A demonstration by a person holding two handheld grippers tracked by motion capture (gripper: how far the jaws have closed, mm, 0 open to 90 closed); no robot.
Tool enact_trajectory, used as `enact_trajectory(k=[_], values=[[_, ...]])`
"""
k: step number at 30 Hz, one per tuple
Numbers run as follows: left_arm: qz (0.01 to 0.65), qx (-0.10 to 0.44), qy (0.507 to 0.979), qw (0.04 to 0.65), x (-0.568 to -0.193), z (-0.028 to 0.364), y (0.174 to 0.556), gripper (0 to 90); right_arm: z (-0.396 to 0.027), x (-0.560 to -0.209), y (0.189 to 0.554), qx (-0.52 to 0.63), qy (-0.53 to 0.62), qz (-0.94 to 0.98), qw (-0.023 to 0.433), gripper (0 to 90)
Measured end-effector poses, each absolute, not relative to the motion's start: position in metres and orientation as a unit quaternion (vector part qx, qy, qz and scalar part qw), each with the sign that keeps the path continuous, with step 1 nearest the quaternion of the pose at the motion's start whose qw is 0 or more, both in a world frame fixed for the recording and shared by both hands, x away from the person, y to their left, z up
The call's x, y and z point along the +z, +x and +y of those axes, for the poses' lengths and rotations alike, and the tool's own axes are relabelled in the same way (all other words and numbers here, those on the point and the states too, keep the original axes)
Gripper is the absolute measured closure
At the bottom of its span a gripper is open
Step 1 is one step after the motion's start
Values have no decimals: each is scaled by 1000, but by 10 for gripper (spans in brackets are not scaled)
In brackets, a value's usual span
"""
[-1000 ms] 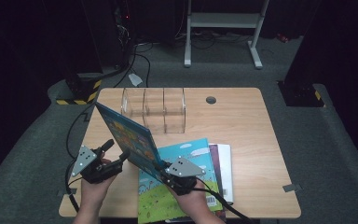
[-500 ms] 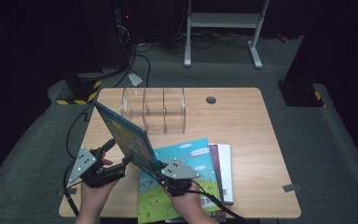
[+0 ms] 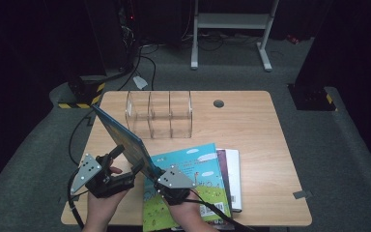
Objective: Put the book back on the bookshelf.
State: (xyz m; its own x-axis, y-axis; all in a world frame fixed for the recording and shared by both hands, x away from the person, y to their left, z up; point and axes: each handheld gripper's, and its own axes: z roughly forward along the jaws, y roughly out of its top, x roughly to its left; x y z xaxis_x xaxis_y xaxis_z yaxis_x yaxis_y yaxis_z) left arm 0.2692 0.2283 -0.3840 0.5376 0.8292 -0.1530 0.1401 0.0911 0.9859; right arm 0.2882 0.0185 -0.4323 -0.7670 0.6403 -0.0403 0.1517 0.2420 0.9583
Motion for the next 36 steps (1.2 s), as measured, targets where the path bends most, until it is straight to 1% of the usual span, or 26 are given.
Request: enact_trajectory(k=[5,9,10,11,13,14,15,19,21,24,28,36], values=[[402,269,612,626,-387,226,270,134,26,-434,287,554,263,757,226,818],[414,266,606,625,-385,223,268,181,28,-434,289,553,264,757,229,815],[413,266,606,625,-385,223,267,181,28,-434,289,553,265,756,227,815],[407,265,608,628,-384,222,266,181,28,-434,289,553,266,757,227,814],[388,260,617,633,-383,221,264,144,29,-435,290,555,263,756,226,812],[388,260,617,633,-383,221,264,151,29,-435,290,555,263,756,226,812],[387,269,619,629,-382,220,263,151,29,-435,290,555,262,757,225,812],[420,321,614,586,-381,209,260,150,33,-436,286,555,254,759,228,806],[439,335,602,577,-381,206,259,146,36,-436,284,552,247,763,228,797],[457,344,600,560,-382,203,260,146,38,-436,283,556,239,765,220,780],[457,343,603,556,-384,205,261,125,40,-437,282,557,233,767,216,768],[454,339,611,553,-384,209,259,139,42,-437,282,560,229,771,199,716]])
